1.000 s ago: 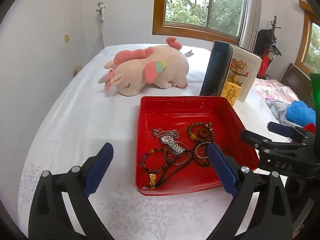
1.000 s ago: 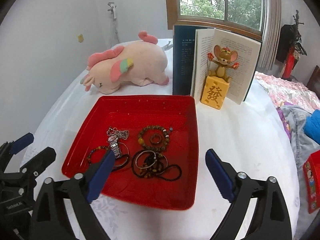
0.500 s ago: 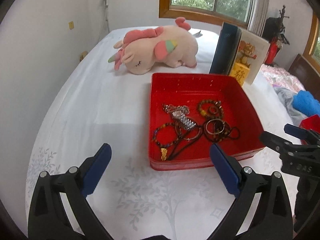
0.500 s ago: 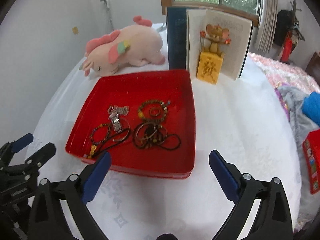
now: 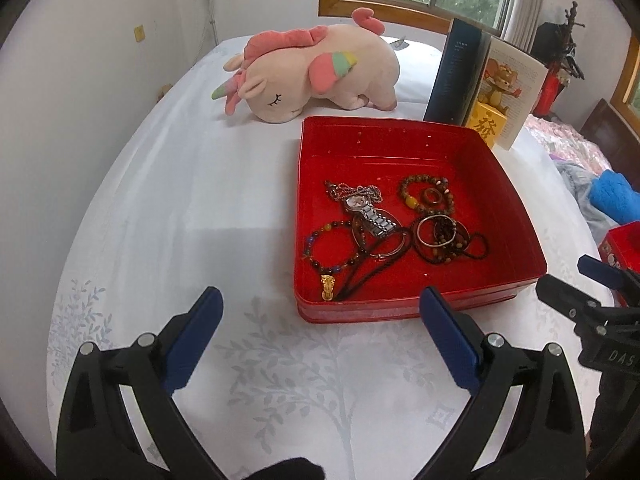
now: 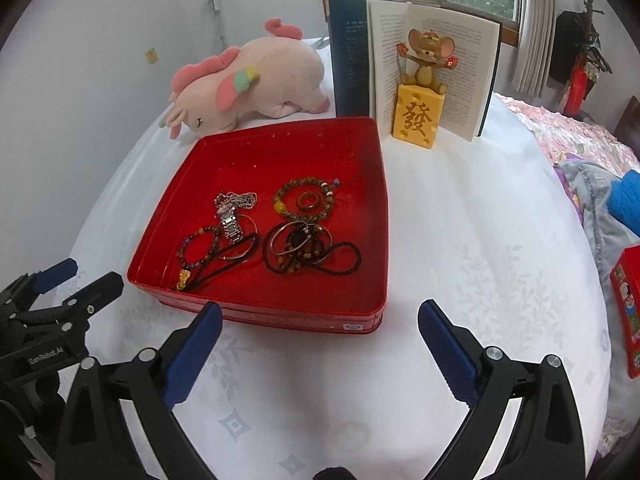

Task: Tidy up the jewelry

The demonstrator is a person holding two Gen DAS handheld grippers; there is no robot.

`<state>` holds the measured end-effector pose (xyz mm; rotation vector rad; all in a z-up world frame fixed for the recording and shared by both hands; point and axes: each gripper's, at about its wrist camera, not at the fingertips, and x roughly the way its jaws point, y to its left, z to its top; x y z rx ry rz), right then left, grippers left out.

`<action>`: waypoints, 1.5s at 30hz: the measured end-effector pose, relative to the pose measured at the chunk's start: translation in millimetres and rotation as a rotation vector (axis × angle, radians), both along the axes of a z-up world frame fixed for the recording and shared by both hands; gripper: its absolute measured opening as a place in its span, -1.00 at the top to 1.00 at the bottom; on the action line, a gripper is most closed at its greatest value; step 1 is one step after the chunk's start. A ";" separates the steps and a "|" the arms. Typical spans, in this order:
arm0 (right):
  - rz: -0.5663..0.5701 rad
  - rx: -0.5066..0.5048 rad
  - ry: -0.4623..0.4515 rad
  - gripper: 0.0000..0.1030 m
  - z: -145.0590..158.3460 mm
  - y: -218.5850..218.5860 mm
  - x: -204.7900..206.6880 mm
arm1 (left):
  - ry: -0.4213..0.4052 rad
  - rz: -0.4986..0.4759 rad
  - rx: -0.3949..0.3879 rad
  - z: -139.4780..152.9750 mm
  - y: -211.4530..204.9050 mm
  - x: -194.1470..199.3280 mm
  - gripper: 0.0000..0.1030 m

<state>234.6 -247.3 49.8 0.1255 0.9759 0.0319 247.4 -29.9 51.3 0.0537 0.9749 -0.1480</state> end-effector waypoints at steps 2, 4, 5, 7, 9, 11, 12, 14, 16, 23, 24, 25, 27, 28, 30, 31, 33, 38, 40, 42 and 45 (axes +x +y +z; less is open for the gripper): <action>0.002 -0.006 0.004 -0.91 -1.9 1.7 0.9 | 0.008 0.001 -0.007 -1.0 0.2 0.6 -0.90; 0.002 -0.007 0.007 -0.91 -3.3 1.3 2.2 | 0.009 0.003 -0.005 -1.9 -0.5 0.9 -0.90; 0.002 -0.008 0.009 -0.91 -3.9 1.3 2.5 | 0.010 0.003 -0.005 -2.4 -1.0 1.0 -0.90; 0.000 -0.009 0.008 -0.91 -4.4 0.2 2.2 | 0.017 0.001 -0.008 -4.0 -1.7 1.7 -0.90; 0.000 -0.010 0.008 -0.91 -4.5 0.3 2.1 | 0.021 0.001 -0.009 -5.3 -2.0 2.0 -0.90; 0.001 -0.011 0.008 -0.91 -4.8 0.7 2.0 | 0.021 0.001 -0.008 -5.9 -2.3 2.1 -0.90; 0.001 -0.011 0.008 -0.91 -4.7 0.7 2.2 | 0.021 0.001 -0.008 -5.8 -2.3 2.2 -0.90; 0.001 -0.012 0.008 -0.91 -4.8 1.0 2.3 | 0.020 0.001 -0.008 -5.9 -2.4 2.1 -0.90; 0.003 -0.013 0.007 -0.91 -4.9 1.0 2.3 | 0.021 0.001 -0.009 -6.0 -2.2 2.0 -0.90; 0.003 -0.014 0.006 -0.91 -5.1 1.6 2.5 | 0.021 -0.001 -0.010 -6.2 -3.0 2.2 -0.90; 0.003 -0.015 0.006 -0.91 -5.0 1.6 2.6 | 0.021 -0.002 -0.010 -6.5 -3.1 2.0 -0.90; 0.003 -0.015 0.006 -0.91 -5.0 1.7 2.6 | 0.021 -0.002 -0.009 -6.5 -3.1 1.8 -0.90; 0.003 -0.015 0.006 -0.91 -5.1 1.9 2.5 | 0.021 -0.003 -0.010 -6.3 -2.7 1.2 -0.90; 0.002 -0.015 0.006 -0.91 -5.1 2.0 2.4 | 0.022 -0.003 -0.011 -6.5 -2.8 1.6 -0.90; 0.001 -0.014 0.006 -0.91 -5.0 2.3 2.2 | 0.024 -0.002 -0.011 -6.6 -2.8 1.1 -0.90; 0.000 -0.015 0.006 -0.91 -5.0 2.6 2.1 | 0.024 -0.002 -0.011 -6.6 -3.1 1.1 -0.90; 0.004 -0.017 0.006 -0.91 -5.0 2.7 2.6 | 0.024 -0.002 -0.011 -6.7 -3.1 1.3 -0.90; 0.013 -0.019 0.004 -0.91 -5.4 2.5 3.4 | 0.026 -0.005 -0.012 -7.4 -3.4 1.1 -0.90; 0.017 -0.021 0.003 -0.91 -5.5 2.3 3.7 | 0.028 -0.004 -0.011 -8.2 -3.5 1.2 -0.90; 0.020 -0.022 0.003 -0.91 -5.5 2.0 4.4 | 0.029 -0.003 -0.012 -8.5 -3.3 1.7 -0.90; 0.018 -0.021 0.003 -0.91 -5.6 2.3 4.2 | 0.032 -0.004 -0.011 -9.0 -3.3 2.2 -0.90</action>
